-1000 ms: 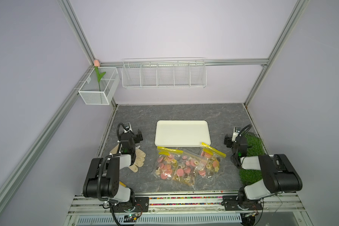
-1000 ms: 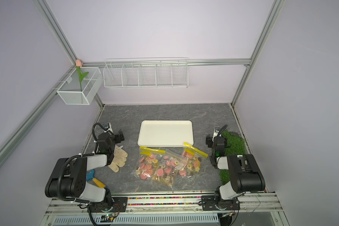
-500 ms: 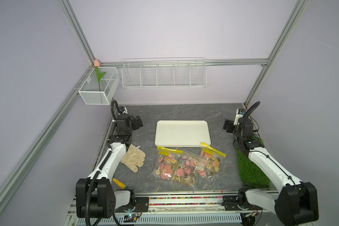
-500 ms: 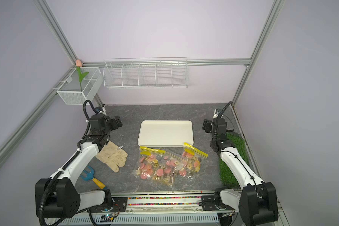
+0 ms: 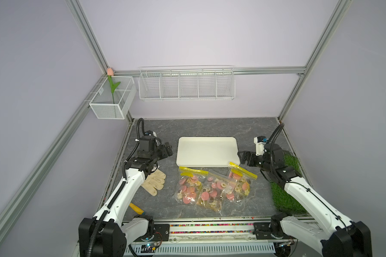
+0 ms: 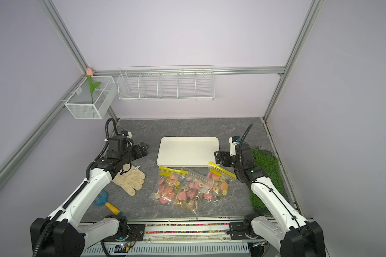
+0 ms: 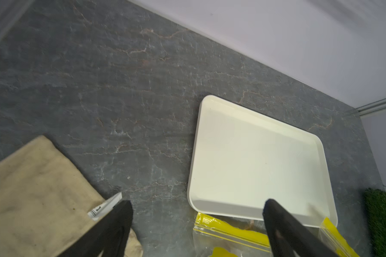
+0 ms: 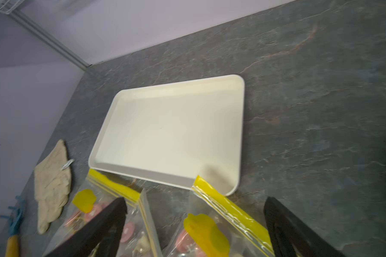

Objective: Pour cookies out of the ziploc bag
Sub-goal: Pick up the ziploc bag from the center of the board.

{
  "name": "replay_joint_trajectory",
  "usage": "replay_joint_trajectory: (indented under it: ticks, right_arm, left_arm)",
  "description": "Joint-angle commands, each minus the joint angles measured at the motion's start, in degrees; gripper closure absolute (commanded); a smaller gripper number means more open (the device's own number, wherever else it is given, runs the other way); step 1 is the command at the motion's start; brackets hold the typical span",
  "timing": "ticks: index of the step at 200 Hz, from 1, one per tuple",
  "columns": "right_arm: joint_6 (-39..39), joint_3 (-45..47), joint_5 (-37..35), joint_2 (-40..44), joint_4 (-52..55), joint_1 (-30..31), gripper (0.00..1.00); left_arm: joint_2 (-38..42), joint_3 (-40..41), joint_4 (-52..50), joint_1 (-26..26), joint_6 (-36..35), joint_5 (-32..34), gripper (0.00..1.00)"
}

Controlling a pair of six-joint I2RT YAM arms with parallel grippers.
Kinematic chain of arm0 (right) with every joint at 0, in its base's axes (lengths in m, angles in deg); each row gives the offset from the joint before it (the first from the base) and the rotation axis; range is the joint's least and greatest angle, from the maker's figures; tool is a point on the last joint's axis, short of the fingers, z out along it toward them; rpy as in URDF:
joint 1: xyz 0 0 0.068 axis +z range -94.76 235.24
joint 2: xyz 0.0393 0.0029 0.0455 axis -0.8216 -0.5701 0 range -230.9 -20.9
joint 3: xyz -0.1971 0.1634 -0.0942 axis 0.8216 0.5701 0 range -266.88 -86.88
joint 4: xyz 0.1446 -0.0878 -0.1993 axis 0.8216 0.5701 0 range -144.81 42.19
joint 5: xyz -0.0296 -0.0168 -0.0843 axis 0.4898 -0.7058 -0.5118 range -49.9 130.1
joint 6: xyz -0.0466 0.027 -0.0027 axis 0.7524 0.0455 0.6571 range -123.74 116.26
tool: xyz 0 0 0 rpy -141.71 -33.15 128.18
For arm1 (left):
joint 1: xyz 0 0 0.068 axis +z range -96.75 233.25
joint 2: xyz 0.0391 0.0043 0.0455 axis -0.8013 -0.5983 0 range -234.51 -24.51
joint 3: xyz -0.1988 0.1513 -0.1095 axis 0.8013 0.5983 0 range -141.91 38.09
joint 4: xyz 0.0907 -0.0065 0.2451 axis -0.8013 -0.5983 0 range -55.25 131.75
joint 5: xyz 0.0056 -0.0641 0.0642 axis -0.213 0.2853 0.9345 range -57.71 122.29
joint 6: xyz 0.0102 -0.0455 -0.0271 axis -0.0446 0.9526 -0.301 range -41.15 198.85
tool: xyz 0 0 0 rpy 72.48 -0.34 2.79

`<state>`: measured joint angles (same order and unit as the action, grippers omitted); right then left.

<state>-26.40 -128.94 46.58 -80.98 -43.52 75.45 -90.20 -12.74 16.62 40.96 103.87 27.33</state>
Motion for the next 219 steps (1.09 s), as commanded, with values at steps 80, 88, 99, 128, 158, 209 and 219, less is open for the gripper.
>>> replay_joint_trajectory:
  ticks: [80, 88, 99, 128, 158, 209, 219]
  right_arm:
    - [1.1, -7.9, 15.7, -17.6, -1.2, 14.6, 0.13]
    - [0.8, -7.6, 15.8, -18.3, -2.7, 15.6, 0.13]
    - [0.3, -7.6, 16.2, -19.2, -4.4, 16.5, 0.13]
    - [0.2, -10.2, 12.8, -20.6, -2.4, 18.5, 0.13]
    - [-0.7, -9.5, 7.1, -18.6, -1.3, 19.7, 0.1]
    - [1.1, -9.7, 4.1, -15.4, 1.4, 19.8, 0.09]
    - [1.1, -9.3, 3.7, -15.0, 1.1, 19.8, 0.09]
  left_arm:
    - [1.0, 14.8, 7.2, -1.4, 7.2, -13.2, 0.18]
    - [0.0, 15.7, 9.8, -1.6, 7.9, -13.7, 0.19]
    - [-2.0, 16.3, 12.8, -1.8, 8.7, -14.8, 0.2]
    - [-7.3, 15.9, 17.7, -2.0, 9.0, -17.4, 0.25]
    - [-13.1, 13.9, 19.5, -2.3, 8.6, -19.7, 0.31]
    - [-18.1, 14.1, 24.2, -2.4, 8.8, -21.5, 0.38]
    - [-18.7, 14.7, 25.6, -2.4, 8.8, -21.6, 0.38]
